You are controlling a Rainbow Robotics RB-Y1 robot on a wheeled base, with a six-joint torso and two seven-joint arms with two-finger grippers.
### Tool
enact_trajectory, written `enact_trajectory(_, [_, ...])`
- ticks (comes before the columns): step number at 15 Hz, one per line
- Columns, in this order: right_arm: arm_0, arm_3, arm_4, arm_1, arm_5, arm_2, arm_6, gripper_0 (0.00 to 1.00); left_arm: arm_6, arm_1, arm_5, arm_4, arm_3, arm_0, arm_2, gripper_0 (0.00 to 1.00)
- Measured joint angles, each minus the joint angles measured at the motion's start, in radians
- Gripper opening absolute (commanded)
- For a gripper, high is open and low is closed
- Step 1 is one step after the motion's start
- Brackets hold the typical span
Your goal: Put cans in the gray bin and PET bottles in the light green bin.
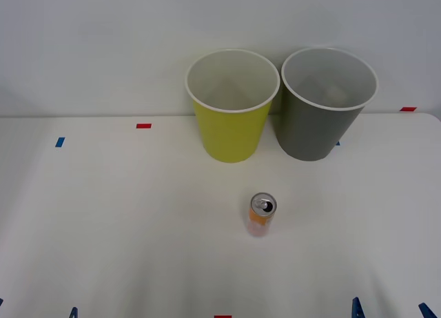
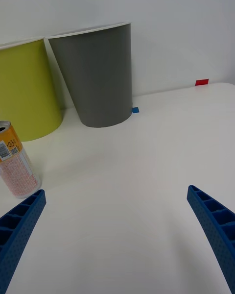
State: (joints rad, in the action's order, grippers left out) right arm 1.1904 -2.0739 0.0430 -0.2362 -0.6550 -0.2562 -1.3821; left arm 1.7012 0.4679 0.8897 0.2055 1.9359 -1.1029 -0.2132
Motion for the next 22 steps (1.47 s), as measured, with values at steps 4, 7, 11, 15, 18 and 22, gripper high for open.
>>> enact_trajectory(4, [0.0, 0.0, 0.0, 0.0, 0.0, 0.0, 0.0, 1.0, 0.0, 0.0, 0.0, 0.0, 0.0, 0.0, 0.0, 1.0])
enact_trajectory(7, [0.0, 0.0, 0.0, 0.0, 0.0, 0.0, 0.0, 1.0, 0.0, 0.0, 0.0, 0.0, 0.0, 0.0, 0.0, 1.0])
enact_trajectory(11, [0.0, 0.0, 0.0, 0.0, 0.0, 0.0, 0.0, 1.0, 0.0, 0.0, 0.0, 0.0, 0.0, 0.0, 0.0, 1.0])
enact_trajectory(15, [0.0, 0.0, 0.0, 0.0, 0.0, 0.0, 0.0, 1.0, 0.0, 0.0, 0.0, 0.0, 0.0, 0.0, 0.0, 1.0])
enact_trajectory(18, [0.0, 0.0, 0.0, 0.0, 0.0, 0.0, 0.0, 1.0, 0.0, 0.0, 0.0, 0.0, 0.0, 0.0, 0.0, 1.0])
enact_trajectory(22, [0.0, 0.0, 0.0, 0.0, 0.0, 0.0, 0.0, 1.0, 0.0, 0.0, 0.0, 0.0, 0.0, 0.0, 0.0, 1.0])
